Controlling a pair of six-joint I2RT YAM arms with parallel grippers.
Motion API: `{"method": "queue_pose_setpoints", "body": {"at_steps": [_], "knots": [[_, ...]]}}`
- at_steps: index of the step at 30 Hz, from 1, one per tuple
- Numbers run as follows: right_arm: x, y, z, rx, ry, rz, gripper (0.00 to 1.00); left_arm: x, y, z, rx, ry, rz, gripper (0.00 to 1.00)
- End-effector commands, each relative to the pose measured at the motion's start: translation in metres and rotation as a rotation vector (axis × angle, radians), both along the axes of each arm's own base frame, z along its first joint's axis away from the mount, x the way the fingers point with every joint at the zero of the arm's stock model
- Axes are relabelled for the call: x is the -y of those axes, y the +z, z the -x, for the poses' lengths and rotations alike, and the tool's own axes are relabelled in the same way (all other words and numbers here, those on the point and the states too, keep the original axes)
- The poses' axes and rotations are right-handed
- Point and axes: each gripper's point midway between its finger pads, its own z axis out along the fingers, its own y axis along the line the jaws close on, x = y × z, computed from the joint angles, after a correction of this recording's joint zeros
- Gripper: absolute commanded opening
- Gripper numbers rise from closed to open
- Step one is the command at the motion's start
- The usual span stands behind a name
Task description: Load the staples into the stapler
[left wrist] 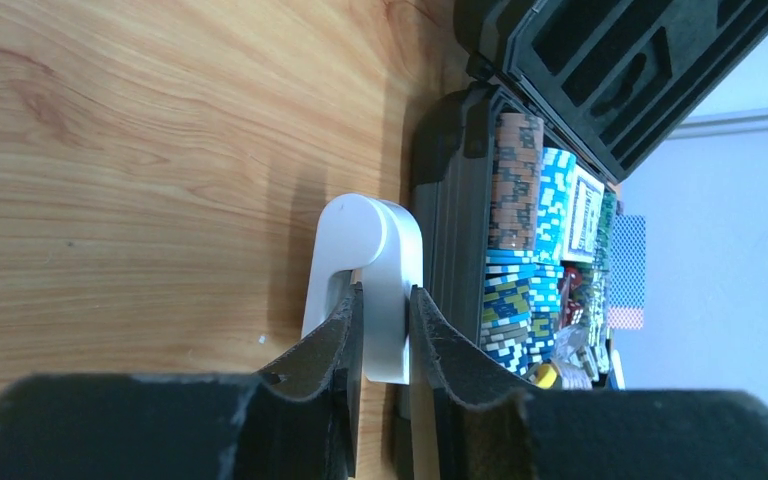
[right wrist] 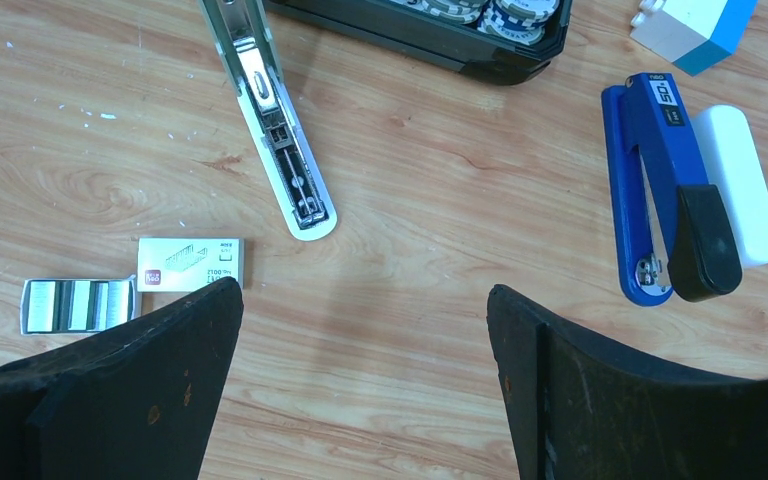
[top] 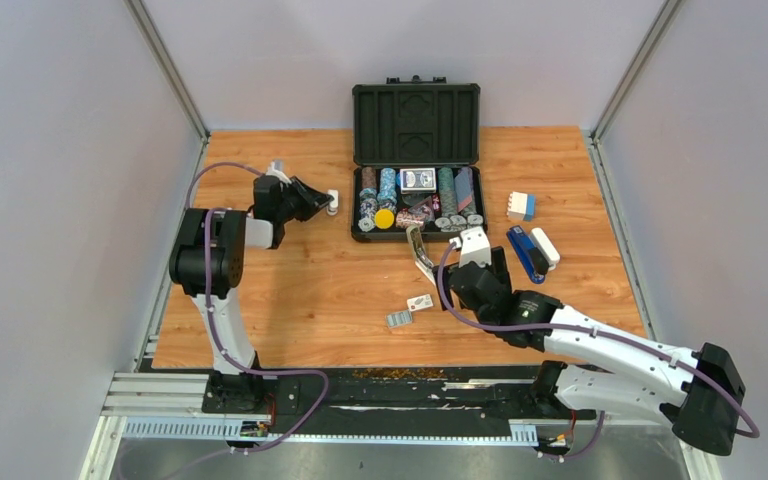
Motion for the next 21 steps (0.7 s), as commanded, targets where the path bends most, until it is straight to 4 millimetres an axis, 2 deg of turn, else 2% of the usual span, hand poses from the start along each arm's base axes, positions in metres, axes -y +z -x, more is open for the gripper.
{"method": "queue_pose_setpoints", "body": {"at_steps": [1, 7, 12, 16, 21], "knots": [[-0.005, 0.003, -0.001, -0.005, 0.012, -0.007, 0.93, 0.004, 0.020, -0.005, 0.091, -0.035, 0.019, 0.27], [-0.006, 0.002, 0.001, -0.022, 0.018, -0.009, 0.93, -0.006, -0.007, -0.001, 0.024, -0.008, 0.023, 0.30], [-0.005, 0.000, 0.003, -0.032, 0.019, -0.010, 0.93, -0.011, -0.013, 0.000, 0.003, 0.008, 0.039, 0.35], [-0.006, -0.001, 0.004, -0.043, 0.024, -0.016, 0.93, -0.016, -0.011, -0.001, -0.003, 0.021, 0.041, 0.46], [-0.011, 0.002, 0.006, -0.056, 0.041, -0.029, 0.92, -0.028, -0.001, 0.002, 0.004, 0.056, 0.018, 0.65]]}}
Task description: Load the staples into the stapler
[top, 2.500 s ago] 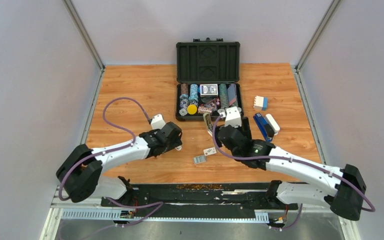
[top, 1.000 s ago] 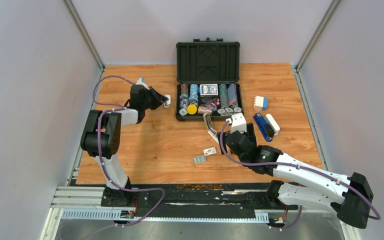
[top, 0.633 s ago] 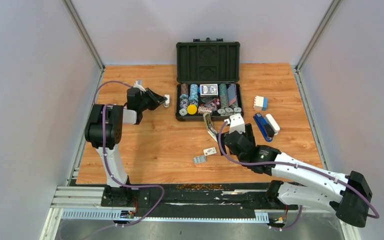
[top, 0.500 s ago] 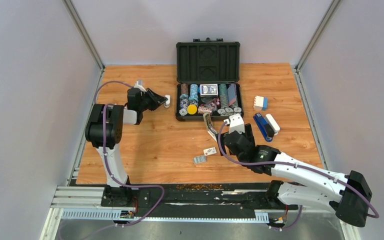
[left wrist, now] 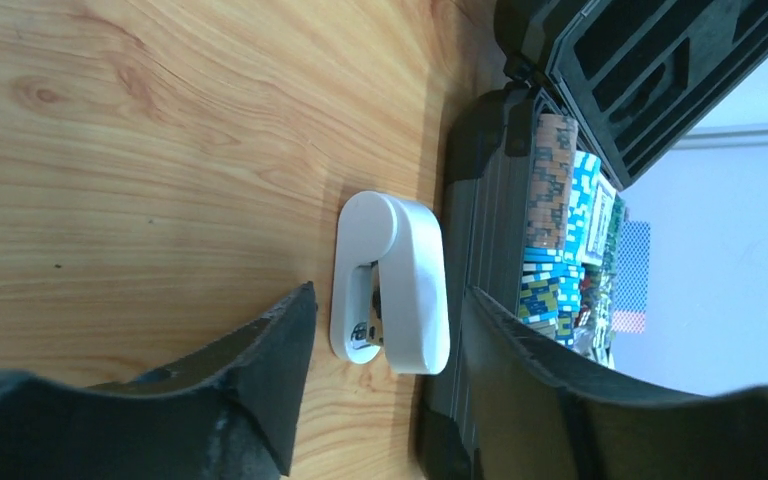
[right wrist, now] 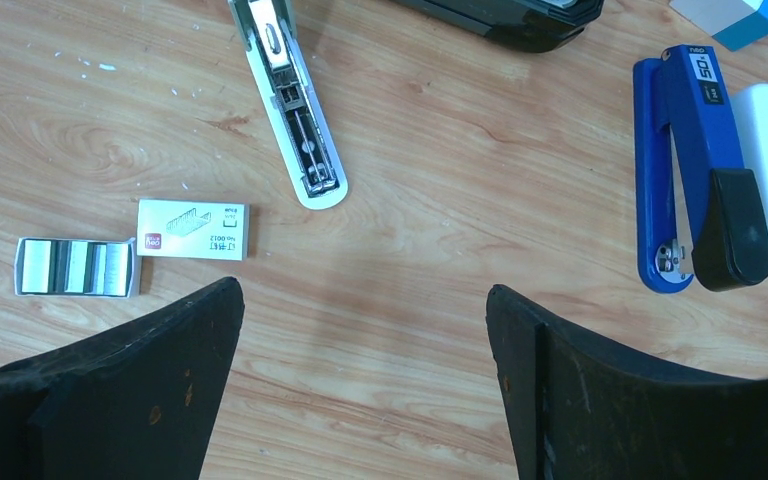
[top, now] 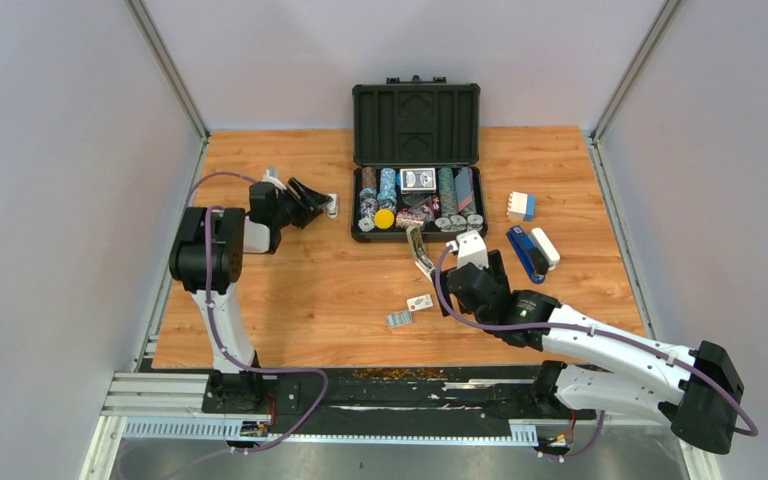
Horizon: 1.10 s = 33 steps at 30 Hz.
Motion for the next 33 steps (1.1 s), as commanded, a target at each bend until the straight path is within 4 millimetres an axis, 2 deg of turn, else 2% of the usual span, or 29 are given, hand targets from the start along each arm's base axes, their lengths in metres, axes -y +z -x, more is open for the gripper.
{"method": "queue_pose_setpoints", "body": {"at_steps": [1, 4, 7, 11, 13, 20, 25, 29, 33], "knots": [[-0.010, 0.016, -0.002, 0.003, 0.007, -0.057, 0.92, -0.014, 0.018, 0.002, 0.029, 0.033, -0.030, 0.68], [-0.017, 0.017, 0.000, -0.017, 0.030, -0.076, 0.90, -0.020, 0.029, 0.007, 0.030, 0.057, -0.072, 0.80], [-0.026, 0.019, 0.003, -0.042, 0.054, -0.103, 0.88, -0.029, 0.037, 0.016, -0.001, 0.104, -0.100, 0.87], [-0.041, 0.017, 0.008, -0.086, 0.095, -0.127, 0.84, -0.037, 0.037, 0.043, -0.092, 0.174, -0.159, 0.91], [-0.050, 0.015, 0.011, -0.112, 0.114, -0.135, 0.83, -0.033, 0.043, 0.058, -0.110, 0.178, -0.199, 0.94], [-0.082, 0.007, 0.020, -0.197, 0.174, -0.131, 0.73, -0.010, 0.063, 0.117, -0.134, 0.146, -0.365, 0.97], [-0.106, -0.003, 0.025, -0.254, 0.207, -0.102, 0.67, 0.005, 0.080, 0.157, -0.116, 0.075, -0.407, 1.00], [-0.122, -0.013, 0.029, -0.302, 0.229, -0.074, 0.60, -0.004, 0.106, 0.183, -0.066, 0.039, -0.459, 1.00], [-0.135, -0.025, 0.032, -0.355, 0.236, -0.040, 0.49, -0.016, 0.131, 0.210, -0.006, -0.011, -0.532, 1.00]]}}
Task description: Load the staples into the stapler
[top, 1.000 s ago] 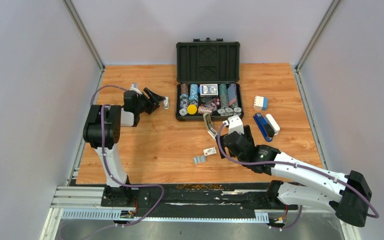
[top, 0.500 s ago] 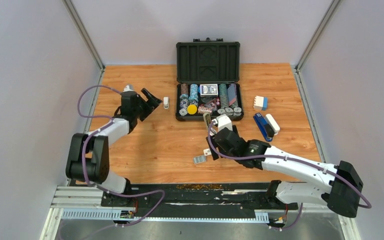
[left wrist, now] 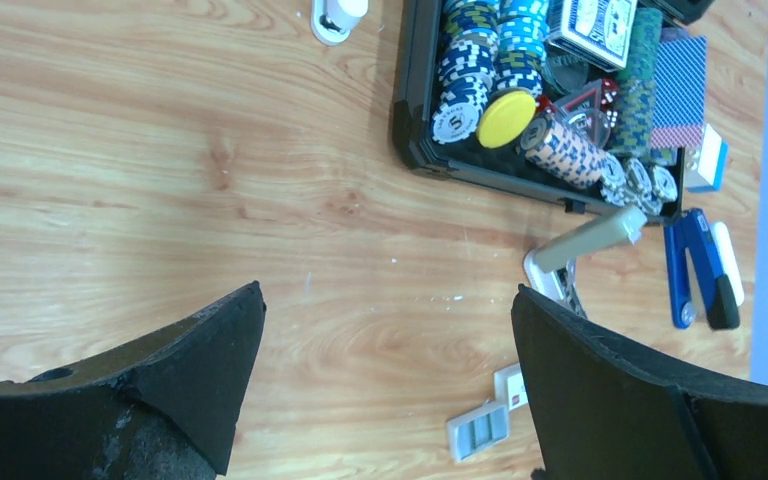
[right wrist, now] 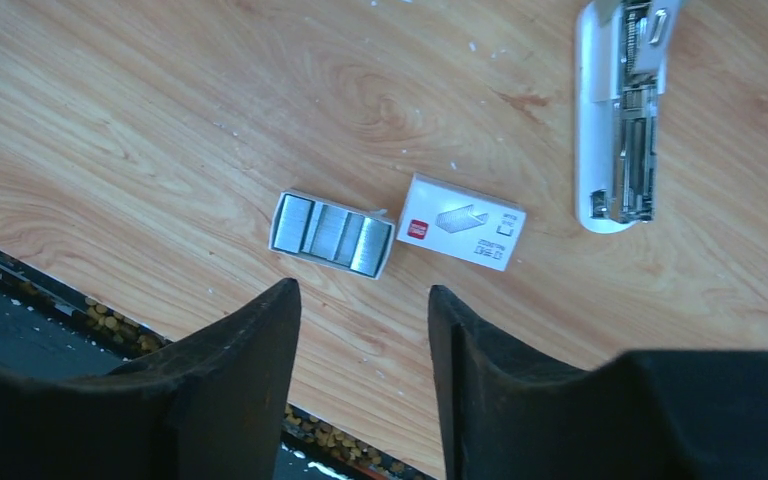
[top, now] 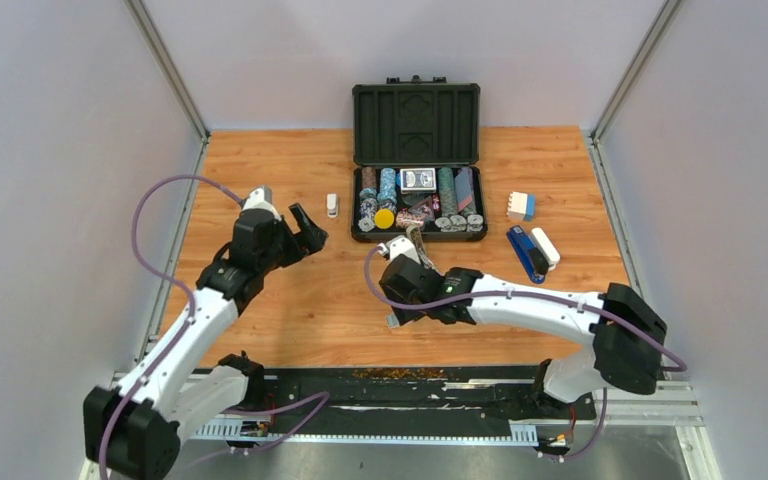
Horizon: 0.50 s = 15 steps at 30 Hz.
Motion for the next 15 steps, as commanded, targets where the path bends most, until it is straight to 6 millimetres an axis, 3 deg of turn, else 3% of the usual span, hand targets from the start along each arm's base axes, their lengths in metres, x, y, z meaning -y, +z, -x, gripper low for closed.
{"method": "queue_pose_setpoints", "body": {"at_steps": [1, 5, 11, 15], "knots": [[-0.023, 0.001, 0.003, -0.054, 0.004, -0.018, 0.46, -0.019, 0.021, 0.031, 0.029, -0.065, -0.130, 1.00], [-0.030, -0.010, 0.009, -0.099, 0.009, 0.007, 0.42, -0.026, 0.049, 0.049, 0.092, -0.103, -0.167, 1.00], [-0.033, -0.022, 0.008, -0.125, -0.003, 0.046, 0.38, -0.019, 0.080, 0.060, 0.188, -0.223, -0.224, 1.00], [-0.034, -0.030, 0.009, -0.141, 0.000, 0.067, 0.35, -0.025, 0.075, 0.060, 0.214, -0.254, -0.321, 1.00]]}}
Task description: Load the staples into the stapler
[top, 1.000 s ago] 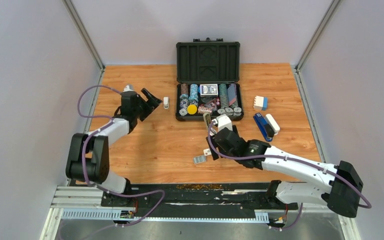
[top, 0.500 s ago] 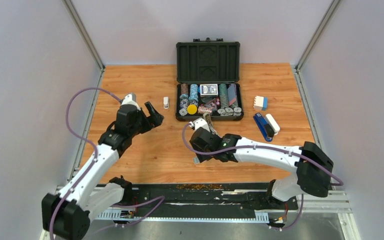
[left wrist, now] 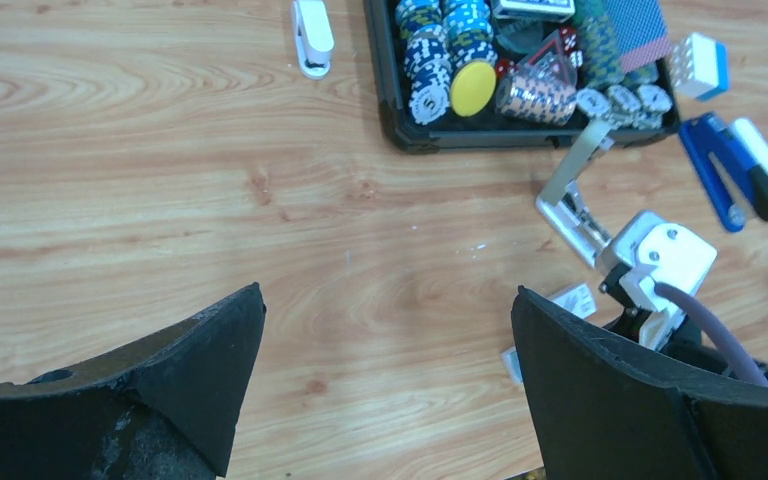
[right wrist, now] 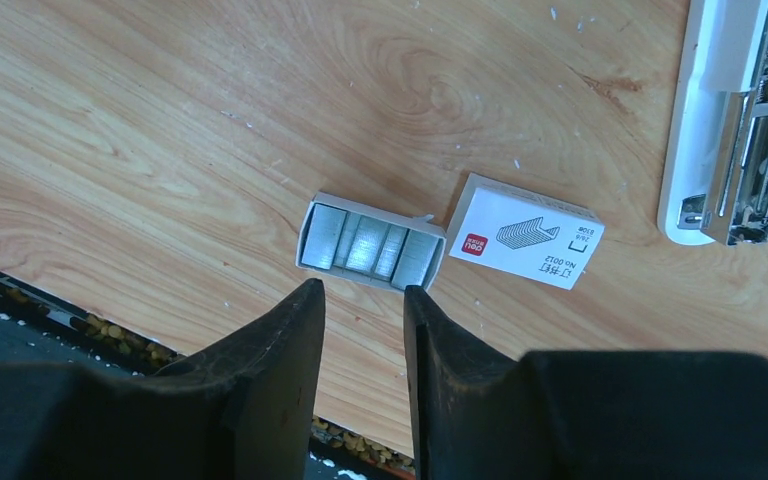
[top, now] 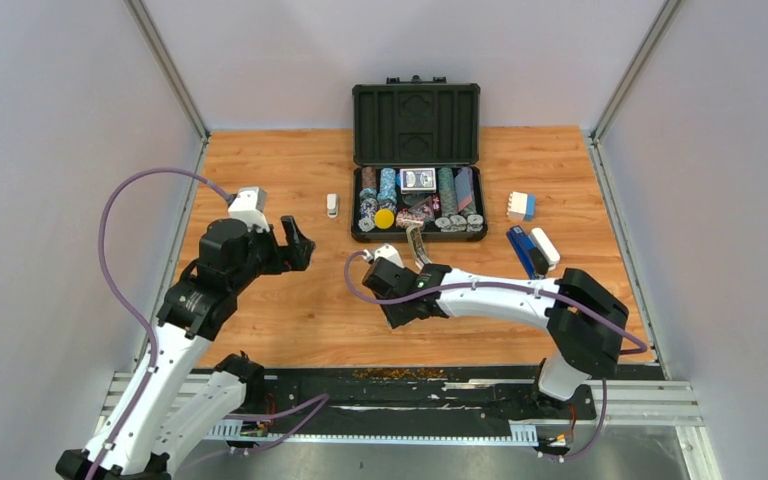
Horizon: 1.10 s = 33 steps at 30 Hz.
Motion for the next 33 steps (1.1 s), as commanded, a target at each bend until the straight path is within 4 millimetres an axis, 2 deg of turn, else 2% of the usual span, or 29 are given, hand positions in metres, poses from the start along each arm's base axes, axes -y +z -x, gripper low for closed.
{"method": "queue_pose_setpoints", "body": {"at_steps": [1, 7, 12, 25, 33], "knots": [[-0.013, 0.002, 0.000, -0.017, -0.010, -0.017, 0.35, -0.010, -0.003, 0.003, 0.042, -0.045, -0.144, 1.00], [-0.016, -0.008, -0.001, -0.033, -0.002, 0.006, 0.33, -0.012, -0.033, -0.003, 0.035, -0.016, -0.158, 1.00], [-0.017, -0.013, -0.002, -0.034, 0.001, 0.022, 0.31, -0.019, -0.029, -0.005, 0.044, 0.014, -0.178, 1.00], [-0.016, -0.022, -0.006, -0.030, -0.017, 0.049, 0.28, -0.016, -0.033, -0.006, 0.035, 0.004, -0.173, 1.00], [-0.005, -0.024, -0.009, -0.026, -0.058, 0.057, 0.24, -0.016, -0.034, -0.006, 0.031, 0.003, -0.172, 1.00]]}}
